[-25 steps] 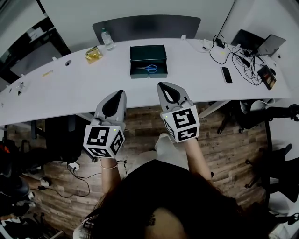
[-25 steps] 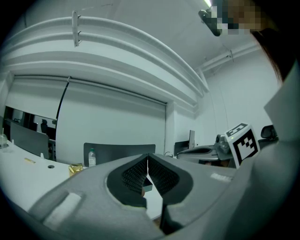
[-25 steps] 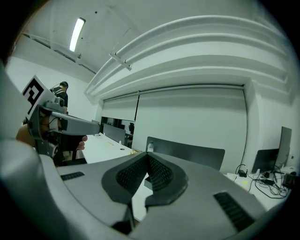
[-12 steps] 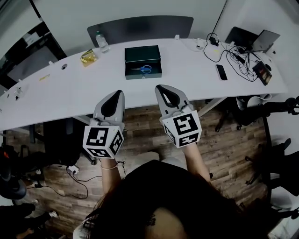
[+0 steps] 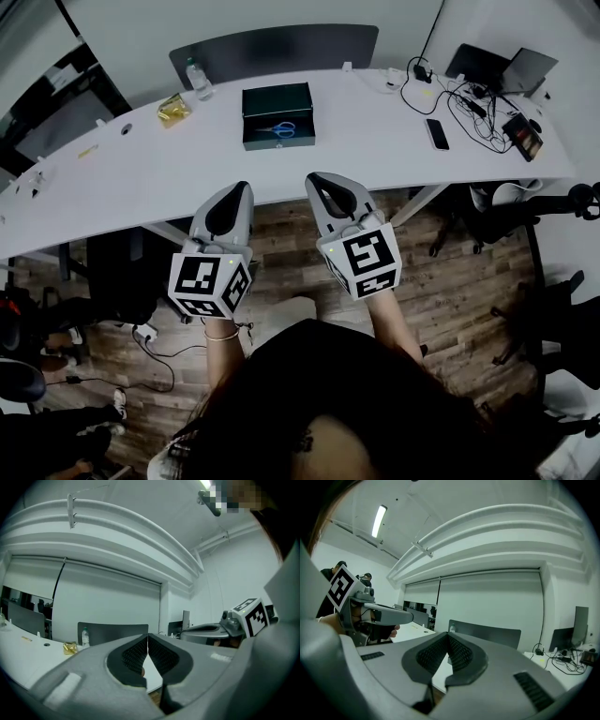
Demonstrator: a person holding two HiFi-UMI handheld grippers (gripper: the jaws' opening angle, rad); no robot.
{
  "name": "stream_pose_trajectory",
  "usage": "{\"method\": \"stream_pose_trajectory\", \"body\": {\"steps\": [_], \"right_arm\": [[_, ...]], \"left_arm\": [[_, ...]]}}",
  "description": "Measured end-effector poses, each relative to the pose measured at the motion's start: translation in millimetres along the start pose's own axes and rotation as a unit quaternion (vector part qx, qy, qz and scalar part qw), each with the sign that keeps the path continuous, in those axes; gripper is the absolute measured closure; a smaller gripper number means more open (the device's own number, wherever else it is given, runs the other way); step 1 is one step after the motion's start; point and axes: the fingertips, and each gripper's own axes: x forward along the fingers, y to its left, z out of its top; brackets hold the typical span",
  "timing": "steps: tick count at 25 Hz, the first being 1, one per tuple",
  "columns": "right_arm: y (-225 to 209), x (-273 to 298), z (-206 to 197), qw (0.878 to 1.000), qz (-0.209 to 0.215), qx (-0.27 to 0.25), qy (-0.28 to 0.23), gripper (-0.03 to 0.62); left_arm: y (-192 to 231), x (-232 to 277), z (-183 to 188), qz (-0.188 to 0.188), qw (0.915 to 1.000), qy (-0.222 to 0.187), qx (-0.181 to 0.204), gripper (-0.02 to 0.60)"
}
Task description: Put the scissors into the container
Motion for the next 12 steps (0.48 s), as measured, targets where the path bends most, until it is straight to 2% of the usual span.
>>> {"method": "stream_pose_trajectory", "body": {"steps": [12], "right_arm": [[8,-51,-6,1.000,0.010,-0.005,-0.001,0.585]], "left_arm": [[-48,-28,-5,-0.002,1.0000,0.004,0.007,0.568]]}}
